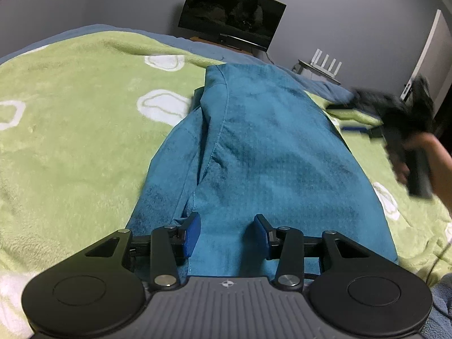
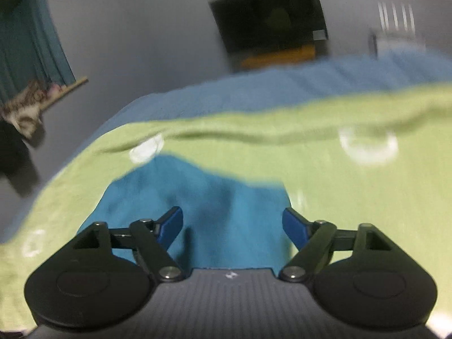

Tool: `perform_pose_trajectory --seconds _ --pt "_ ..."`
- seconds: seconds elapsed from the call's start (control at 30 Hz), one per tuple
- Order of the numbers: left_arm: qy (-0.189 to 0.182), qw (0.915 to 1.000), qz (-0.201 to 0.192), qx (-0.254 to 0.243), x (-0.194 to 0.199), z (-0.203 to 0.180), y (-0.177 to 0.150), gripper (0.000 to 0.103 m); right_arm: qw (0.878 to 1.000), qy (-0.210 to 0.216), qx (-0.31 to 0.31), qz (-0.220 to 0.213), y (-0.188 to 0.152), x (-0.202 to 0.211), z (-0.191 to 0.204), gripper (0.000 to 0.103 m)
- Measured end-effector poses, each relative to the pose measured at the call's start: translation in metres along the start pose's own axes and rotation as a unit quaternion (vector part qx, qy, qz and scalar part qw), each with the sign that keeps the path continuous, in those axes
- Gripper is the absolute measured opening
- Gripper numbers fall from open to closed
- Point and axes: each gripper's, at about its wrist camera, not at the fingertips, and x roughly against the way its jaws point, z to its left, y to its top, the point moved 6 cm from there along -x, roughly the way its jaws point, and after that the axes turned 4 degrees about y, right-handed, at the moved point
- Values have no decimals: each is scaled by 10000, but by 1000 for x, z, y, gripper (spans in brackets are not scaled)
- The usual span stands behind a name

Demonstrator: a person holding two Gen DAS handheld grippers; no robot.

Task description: Fold large clothes

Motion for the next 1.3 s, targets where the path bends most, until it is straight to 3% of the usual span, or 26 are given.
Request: perform_pose_trajectory --seconds 0.1,0.2,0.3,0.37,0.53,0.63,0.8,1.0,1.17,1.3 --pt "42 10000 -6 29 0 0 0 44 9993 148 -352 59 -41 25 -8 79" --pt "55 10000 12 31 -1 -1 0 44 9994 251 92 -197 -86 56 16 79" --pt "92 9999 45 40 -2 0 -1 43 9979 295 546 193 -131 71 32 79" --pt "135 9998 77 84 -3 2 -1 39 9981 235 437 378 -144 80 24 80" --pt "302 9994 95 128 -1 6 -2 39 9970 590 -425 281 -133 87 5 83" --pt "327 9993 98 122 -1 5 -2 40 9885 910 -1013 664 -142 74 -1 90" --pt "363 9993 125 48 -3 2 -2 41 9903 785 -768 849 -153 67 -1 94" --pt "345 9993 142 15 -5 2 -3 43 9918 903 -770 472 -129 64 -7 94" --pt "310 9994 163 53 -8 2 -3 44 9826 1325 -1211 466 -109 30 -26 95" --pt "314 9994 161 22 -9 0 -3 45 9813 1430 -1223 392 -93 0 -35 100"
